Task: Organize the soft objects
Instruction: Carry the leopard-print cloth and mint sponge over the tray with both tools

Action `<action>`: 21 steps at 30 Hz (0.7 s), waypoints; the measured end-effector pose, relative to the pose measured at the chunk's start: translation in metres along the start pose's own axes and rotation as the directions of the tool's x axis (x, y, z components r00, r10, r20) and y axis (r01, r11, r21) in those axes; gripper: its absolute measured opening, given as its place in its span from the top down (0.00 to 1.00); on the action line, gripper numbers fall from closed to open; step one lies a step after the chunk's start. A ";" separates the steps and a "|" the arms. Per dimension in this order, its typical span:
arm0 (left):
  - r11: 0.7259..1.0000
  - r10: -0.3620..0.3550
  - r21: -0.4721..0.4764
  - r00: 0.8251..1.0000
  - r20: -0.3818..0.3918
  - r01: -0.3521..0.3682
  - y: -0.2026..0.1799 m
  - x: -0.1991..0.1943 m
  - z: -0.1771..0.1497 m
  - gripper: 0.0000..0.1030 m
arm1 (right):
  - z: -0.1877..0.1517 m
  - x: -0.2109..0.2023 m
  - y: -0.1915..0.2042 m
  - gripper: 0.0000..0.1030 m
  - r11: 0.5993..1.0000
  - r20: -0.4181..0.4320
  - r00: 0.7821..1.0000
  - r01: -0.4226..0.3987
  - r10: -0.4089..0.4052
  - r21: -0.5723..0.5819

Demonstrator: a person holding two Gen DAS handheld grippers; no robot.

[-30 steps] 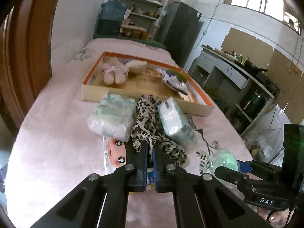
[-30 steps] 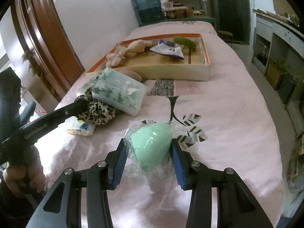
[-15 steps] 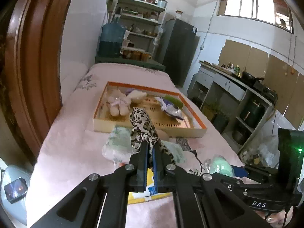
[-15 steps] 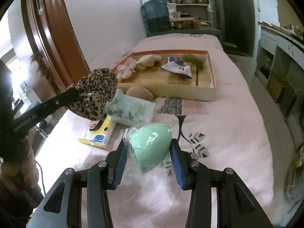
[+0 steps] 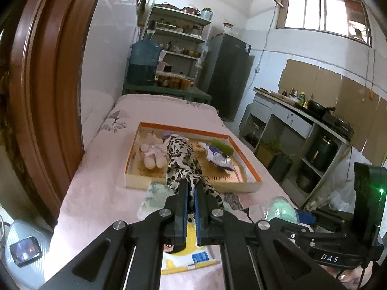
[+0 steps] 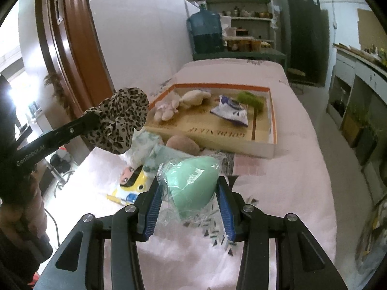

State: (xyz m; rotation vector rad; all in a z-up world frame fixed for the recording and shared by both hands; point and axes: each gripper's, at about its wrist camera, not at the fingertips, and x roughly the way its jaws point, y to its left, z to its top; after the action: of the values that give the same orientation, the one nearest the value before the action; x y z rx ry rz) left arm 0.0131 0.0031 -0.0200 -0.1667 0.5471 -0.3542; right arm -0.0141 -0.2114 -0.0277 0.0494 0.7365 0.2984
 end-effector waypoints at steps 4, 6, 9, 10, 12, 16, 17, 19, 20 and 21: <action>1.000 0.004 0.010 1.000 0.021 -0.004 0.001 0.000 0.010 0.96 | 0.013 -0.003 0.000 0.56 1.000 0.024 1.000 0.001 -0.001 -0.017; 1.000 0.002 0.010 1.000 0.029 -0.002 0.002 0.001 0.016 0.96 | 0.019 -0.003 0.000 0.56 1.000 0.036 0.999 0.000 0.001 -0.020; 1.000 0.000 0.014 0.999 0.038 -0.001 0.001 0.002 0.022 0.96 | 0.028 -0.003 -0.001 0.56 1.000 0.052 0.999 0.000 0.001 -0.027; 1.000 0.000 0.017 0.999 0.040 -0.001 0.001 0.002 0.024 0.96 | 0.031 -0.002 -0.001 0.56 1.000 0.055 0.998 0.001 0.001 -0.029; 1.000 0.000 0.025 0.999 0.047 -0.001 -0.001 0.003 0.029 0.96 | 0.038 -0.001 -0.002 0.56 0.999 0.066 0.998 0.001 0.001 -0.032; 1.000 -0.006 0.023 0.998 0.057 0.005 0.000 0.006 0.036 0.96 | 0.049 0.001 -0.003 0.56 0.999 0.078 0.997 -0.001 0.004 -0.033; 1.000 -0.008 0.024 0.998 0.058 0.006 0.000 0.007 0.038 0.96 | 0.052 0.002 -0.002 0.56 0.999 0.080 0.997 -0.001 0.004 -0.032; 1.000 -0.014 0.025 0.998 0.058 0.013 -0.001 0.010 0.041 0.96 | 0.056 0.004 -0.002 0.56 1.000 0.086 0.996 -0.004 0.007 -0.031; 1.000 -0.020 0.023 0.998 0.058 0.019 -0.001 0.013 0.043 0.96 | 0.059 0.006 -0.003 0.56 1.000 0.089 0.996 -0.005 0.008 -0.030; 1.000 -0.024 0.022 0.998 0.058 0.023 -0.002 0.014 0.045 0.96 | 0.061 0.007 -0.003 0.56 1.000 0.092 0.996 -0.005 0.008 -0.030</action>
State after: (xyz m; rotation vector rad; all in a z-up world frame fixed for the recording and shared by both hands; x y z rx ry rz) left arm 0.0481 -0.0012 0.0115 -0.1627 0.4841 -0.3766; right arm 0.0328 -0.2090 0.0123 0.0372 0.6409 0.3109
